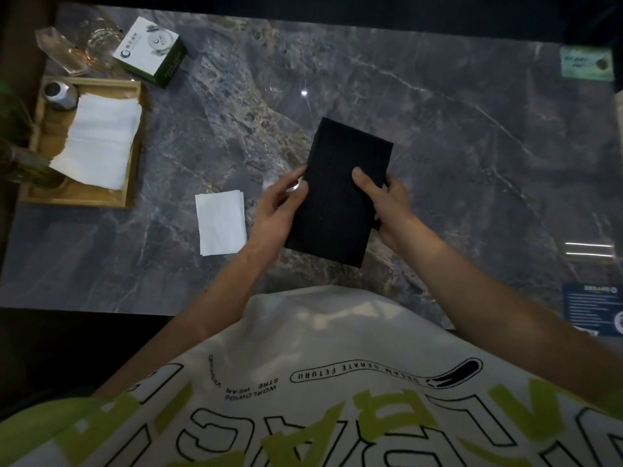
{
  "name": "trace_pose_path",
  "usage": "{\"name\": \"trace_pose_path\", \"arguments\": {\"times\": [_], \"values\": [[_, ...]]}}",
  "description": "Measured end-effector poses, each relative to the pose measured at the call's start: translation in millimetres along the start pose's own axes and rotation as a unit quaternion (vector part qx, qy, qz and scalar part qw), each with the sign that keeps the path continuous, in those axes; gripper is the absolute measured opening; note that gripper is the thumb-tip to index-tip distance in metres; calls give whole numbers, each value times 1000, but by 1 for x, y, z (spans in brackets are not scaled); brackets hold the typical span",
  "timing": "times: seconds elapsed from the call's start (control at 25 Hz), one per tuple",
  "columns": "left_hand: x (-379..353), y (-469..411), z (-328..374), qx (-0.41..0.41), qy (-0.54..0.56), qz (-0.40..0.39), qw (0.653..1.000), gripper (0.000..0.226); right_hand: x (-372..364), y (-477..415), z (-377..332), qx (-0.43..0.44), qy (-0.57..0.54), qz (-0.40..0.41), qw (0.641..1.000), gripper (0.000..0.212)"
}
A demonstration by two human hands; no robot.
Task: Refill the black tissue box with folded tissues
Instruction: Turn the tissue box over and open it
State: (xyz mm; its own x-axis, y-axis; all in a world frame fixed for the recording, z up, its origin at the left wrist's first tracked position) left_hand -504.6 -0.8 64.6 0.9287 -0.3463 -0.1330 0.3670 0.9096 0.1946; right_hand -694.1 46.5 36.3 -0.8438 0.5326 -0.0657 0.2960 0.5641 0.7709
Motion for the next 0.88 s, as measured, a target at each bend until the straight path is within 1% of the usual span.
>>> {"name": "trace_pose_path", "arguments": {"times": [0.12,0.2,0.24,0.28,0.32,0.36,0.44,0.52,0.6,0.72,0.8,0.88], "values": [[0,-3,-2,29,16,3,999,29,1,0,2,-10,-33,-31,999,56],[4,-5,-4,91,38,-4,995,36,3,0,2,-18,-64,-70,995,55],[6,-6,-6,130,59,-24,989,43,3,0,1,-20,-67,-86,994,55],[6,-6,-8,156,72,-52,984,44,2,0,1,-17,-58,-90,994,55],[6,-5,-10,164,79,-73,981,41,0,1,0,-11,-39,-80,996,55],[4,-4,-13,158,84,-77,981,38,-2,3,0,-4,-11,-54,998,57],[-3,-1,-17,138,98,-47,984,38,-9,8,-2,21,55,5,998,69],[-11,2,-19,107,83,-26,990,39,-13,11,-3,62,120,32,990,81],[-15,4,-18,87,51,-23,995,39,-17,13,-3,73,145,8,987,85],[-15,5,-17,73,34,-28,996,40,-18,10,-4,63,171,-18,983,94],[-13,5,-17,68,30,-32,997,40,-19,8,-6,60,182,-19,981,92],[-12,6,-18,77,30,-36,996,41,-19,9,-6,66,175,-15,982,85]]}}
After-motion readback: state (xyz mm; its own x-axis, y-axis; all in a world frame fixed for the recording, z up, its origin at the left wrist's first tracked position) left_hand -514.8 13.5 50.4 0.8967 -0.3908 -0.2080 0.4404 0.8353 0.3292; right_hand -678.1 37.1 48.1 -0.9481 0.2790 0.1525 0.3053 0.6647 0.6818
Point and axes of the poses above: each hand's wrist, its own y-axis away from the middle knuckle, its own x-axis out of the back of the hand, z = x × y, the point moved 3 cm from there along -y, towards the middle knuckle, and after that the axes turned 12 degrees about -x, right-handed, at the moved point
